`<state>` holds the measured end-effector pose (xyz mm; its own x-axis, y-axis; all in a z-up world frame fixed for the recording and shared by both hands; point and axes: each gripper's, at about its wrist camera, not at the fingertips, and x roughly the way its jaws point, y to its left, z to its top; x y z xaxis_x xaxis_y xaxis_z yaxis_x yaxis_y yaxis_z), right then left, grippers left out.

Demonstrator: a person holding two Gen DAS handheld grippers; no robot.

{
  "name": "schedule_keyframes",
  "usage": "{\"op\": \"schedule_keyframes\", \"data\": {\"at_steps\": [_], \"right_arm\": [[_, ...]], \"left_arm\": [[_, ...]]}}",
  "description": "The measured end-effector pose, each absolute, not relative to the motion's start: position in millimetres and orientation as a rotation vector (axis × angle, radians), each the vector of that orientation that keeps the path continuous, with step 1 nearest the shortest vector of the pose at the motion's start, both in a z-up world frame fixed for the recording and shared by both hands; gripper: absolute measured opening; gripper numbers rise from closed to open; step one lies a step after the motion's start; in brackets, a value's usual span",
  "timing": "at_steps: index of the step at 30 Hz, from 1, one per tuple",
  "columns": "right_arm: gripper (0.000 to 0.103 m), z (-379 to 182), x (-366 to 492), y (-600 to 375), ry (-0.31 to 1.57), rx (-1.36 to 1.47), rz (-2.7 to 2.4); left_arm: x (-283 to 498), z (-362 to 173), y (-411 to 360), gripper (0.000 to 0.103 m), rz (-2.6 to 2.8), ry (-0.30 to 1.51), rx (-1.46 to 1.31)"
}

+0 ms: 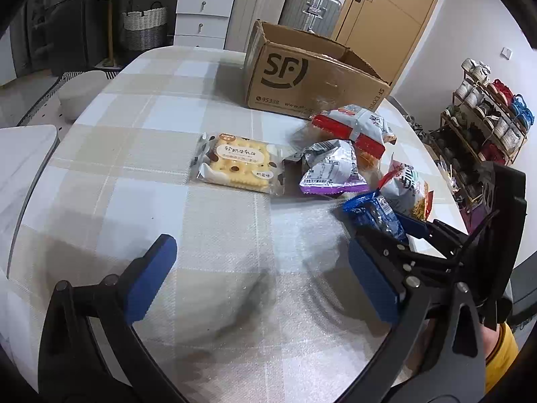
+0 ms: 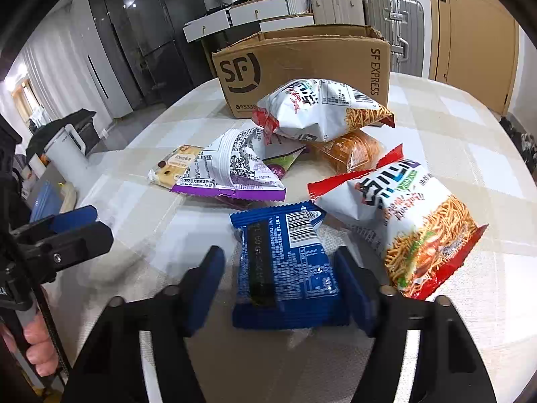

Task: Organize snacks
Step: 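Grasp the blue Oreo pack with the right tool, then lift the blue Oreo pack with the right tool while left tool grasps white-purple bag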

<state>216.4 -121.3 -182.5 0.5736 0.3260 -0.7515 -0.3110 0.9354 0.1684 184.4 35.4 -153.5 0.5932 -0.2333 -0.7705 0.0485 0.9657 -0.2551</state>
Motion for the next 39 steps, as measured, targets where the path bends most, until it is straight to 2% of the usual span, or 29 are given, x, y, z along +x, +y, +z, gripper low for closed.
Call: {"op": "schedule_keyframes", "data": {"at_steps": [1, 7, 23, 39], "right_arm": [[0.053, -183, 216, -121, 0.883, 0.011, 0.365], [0.047, -181, 210, -118, 0.869, 0.011, 0.379], [0.047, -151, 148, -181, 0.581, 0.282, 0.53], [0.047, -145, 138, -201, 0.527, 0.357, 0.531]], "left_arm": [[183, -153, 35, 0.102, -0.163, 0.923, -0.215], [174, -145, 34, 0.102, -0.153, 0.915, -0.187], [163, -137, 26, 0.102, -0.102, 0.931, -0.154], [230, -136, -27, 0.102, -0.132, 0.99, -0.077]]}}
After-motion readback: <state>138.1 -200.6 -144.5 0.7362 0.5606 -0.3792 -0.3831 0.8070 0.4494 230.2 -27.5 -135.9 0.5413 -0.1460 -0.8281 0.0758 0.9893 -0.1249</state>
